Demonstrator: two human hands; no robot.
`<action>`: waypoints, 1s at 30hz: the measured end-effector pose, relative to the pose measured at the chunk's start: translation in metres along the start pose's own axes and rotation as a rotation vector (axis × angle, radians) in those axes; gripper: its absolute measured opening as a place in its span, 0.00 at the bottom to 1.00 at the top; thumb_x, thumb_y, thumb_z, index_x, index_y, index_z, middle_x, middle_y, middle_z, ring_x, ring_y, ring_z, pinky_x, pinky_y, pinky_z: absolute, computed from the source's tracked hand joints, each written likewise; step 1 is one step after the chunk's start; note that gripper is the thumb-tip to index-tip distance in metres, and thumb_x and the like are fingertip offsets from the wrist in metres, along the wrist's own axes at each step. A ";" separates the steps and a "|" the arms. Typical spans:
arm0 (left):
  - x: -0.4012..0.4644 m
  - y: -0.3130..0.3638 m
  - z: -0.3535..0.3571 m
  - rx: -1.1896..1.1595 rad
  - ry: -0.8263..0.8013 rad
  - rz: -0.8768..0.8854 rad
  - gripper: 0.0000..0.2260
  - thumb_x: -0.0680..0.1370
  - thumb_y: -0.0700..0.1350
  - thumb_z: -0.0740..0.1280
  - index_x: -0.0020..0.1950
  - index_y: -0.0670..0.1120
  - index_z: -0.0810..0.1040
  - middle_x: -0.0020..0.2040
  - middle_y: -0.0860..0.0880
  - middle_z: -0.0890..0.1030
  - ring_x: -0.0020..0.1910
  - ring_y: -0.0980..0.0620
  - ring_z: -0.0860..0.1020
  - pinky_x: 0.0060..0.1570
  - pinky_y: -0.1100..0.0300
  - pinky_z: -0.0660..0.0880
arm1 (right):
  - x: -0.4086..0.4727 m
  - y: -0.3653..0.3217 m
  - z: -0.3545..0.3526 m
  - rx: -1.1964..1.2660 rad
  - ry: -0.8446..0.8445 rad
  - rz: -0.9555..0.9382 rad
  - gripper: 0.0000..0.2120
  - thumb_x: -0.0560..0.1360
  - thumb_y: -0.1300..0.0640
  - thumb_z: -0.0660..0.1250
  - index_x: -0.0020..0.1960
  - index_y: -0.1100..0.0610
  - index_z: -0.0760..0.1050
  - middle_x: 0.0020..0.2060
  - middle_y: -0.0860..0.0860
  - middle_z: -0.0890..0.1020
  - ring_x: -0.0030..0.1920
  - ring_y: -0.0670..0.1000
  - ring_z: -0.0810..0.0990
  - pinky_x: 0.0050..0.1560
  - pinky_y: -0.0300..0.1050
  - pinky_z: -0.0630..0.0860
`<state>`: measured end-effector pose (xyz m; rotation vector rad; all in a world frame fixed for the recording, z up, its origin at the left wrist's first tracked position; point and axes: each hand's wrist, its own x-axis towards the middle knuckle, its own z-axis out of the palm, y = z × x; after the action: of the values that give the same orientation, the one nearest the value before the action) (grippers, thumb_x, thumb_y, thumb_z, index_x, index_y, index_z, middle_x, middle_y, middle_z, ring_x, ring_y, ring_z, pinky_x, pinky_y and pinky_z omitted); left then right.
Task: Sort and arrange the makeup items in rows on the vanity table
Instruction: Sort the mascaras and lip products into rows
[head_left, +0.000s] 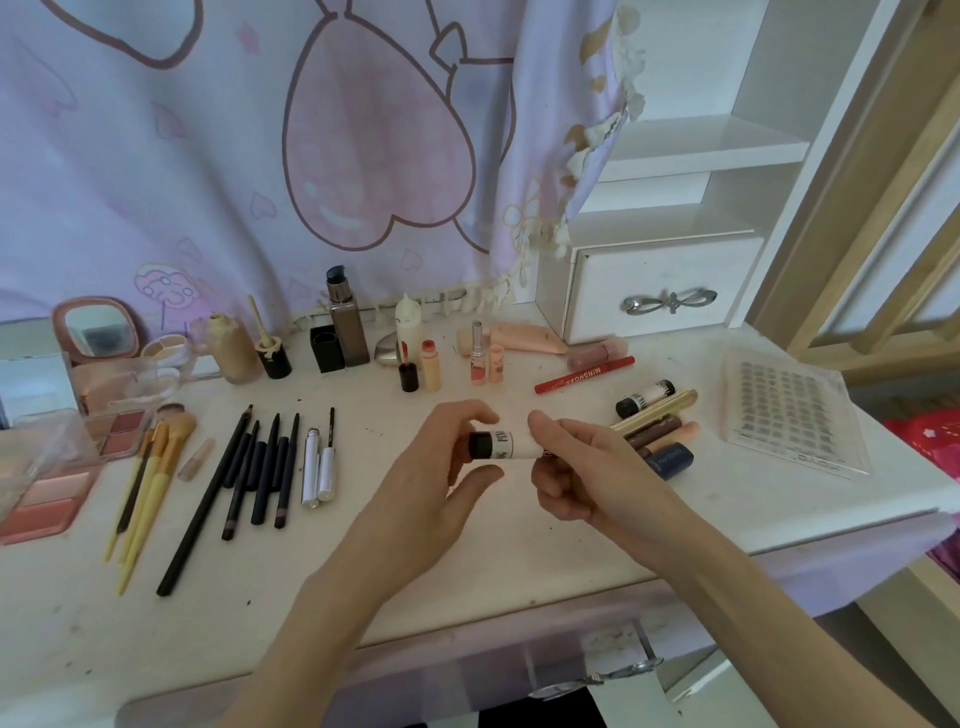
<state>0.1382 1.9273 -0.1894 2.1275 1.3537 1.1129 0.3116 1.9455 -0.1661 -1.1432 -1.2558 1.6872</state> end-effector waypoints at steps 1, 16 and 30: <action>-0.001 0.001 -0.001 0.007 -0.008 0.011 0.16 0.75 0.42 0.68 0.50 0.61 0.66 0.37 0.59 0.71 0.36 0.60 0.70 0.40 0.72 0.69 | -0.001 0.001 -0.001 -0.006 -0.034 0.011 0.14 0.75 0.47 0.64 0.39 0.57 0.70 0.23 0.50 0.71 0.22 0.47 0.67 0.22 0.34 0.63; 0.010 0.011 -0.016 -0.268 0.062 -0.187 0.13 0.65 0.60 0.66 0.42 0.53 0.75 0.34 0.55 0.77 0.32 0.56 0.73 0.35 0.62 0.73 | -0.003 0.004 -0.009 0.079 -0.218 -0.006 0.10 0.69 0.60 0.69 0.50 0.60 0.75 0.39 0.56 0.82 0.36 0.50 0.78 0.32 0.38 0.72; 0.004 0.026 -0.010 -0.404 0.117 -0.282 0.13 0.64 0.56 0.68 0.47 0.57 0.79 0.43 0.51 0.76 0.42 0.47 0.74 0.45 0.53 0.74 | -0.001 0.008 0.002 0.436 -0.145 -0.032 0.09 0.65 0.66 0.69 0.44 0.63 0.76 0.37 0.59 0.82 0.39 0.56 0.83 0.37 0.40 0.79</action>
<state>0.1465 1.9177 -0.1643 1.5572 1.2968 1.2787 0.3100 1.9422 -0.1733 -0.7479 -0.9170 1.9249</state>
